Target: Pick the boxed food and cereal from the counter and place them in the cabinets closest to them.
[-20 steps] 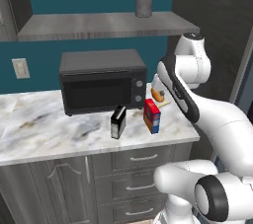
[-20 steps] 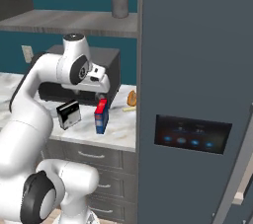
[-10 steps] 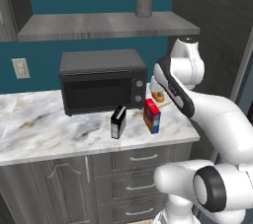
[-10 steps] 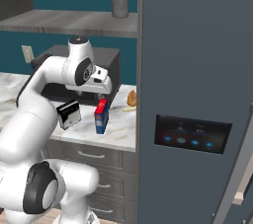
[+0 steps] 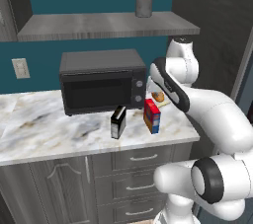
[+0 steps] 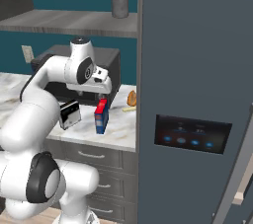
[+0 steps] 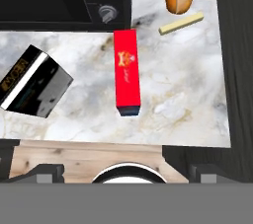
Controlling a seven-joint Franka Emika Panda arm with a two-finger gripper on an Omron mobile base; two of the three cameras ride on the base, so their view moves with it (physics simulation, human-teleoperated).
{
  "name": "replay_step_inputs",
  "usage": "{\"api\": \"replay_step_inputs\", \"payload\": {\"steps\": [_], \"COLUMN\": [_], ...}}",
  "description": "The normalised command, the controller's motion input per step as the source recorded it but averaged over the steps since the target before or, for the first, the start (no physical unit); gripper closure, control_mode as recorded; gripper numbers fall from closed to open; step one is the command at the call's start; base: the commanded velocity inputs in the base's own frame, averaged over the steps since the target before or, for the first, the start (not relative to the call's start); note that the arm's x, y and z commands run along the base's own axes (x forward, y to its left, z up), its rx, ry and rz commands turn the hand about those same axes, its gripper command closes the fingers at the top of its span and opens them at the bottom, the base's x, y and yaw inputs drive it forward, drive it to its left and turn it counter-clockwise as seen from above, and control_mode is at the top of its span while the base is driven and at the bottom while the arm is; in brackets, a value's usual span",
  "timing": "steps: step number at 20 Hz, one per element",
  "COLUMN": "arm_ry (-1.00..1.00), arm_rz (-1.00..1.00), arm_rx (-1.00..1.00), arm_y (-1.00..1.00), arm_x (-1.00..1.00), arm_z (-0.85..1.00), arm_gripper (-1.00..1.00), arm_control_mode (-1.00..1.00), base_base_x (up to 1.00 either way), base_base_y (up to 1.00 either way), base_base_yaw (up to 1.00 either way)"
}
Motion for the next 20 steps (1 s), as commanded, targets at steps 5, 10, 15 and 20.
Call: {"api": "replay_step_inputs", "payload": {"steps": [5,10,15,20], "arm_ry": [0.00,0.00,0.01,0.03], "arm_rz": [0.00,0.00,0.00,0.00], "arm_rx": [0.00,0.00,0.00,0.00], "arm_y": [0.13,0.00,0.00,0.00], "arm_x": [0.12,0.01,0.05,0.09], "arm_z": [-0.14,-0.17,-0.24,-0.27], "arm_gripper": [-1.00,-1.00,-1.00,-1.00], "arm_control_mode": [-1.00,-1.00,-1.00,-1.00], "base_base_x": [0.00,0.00,0.00,0.00], "base_base_y": [0.00,0.00,0.00,0.00], "base_base_yaw": [0.00,0.00,0.00,0.00]}}
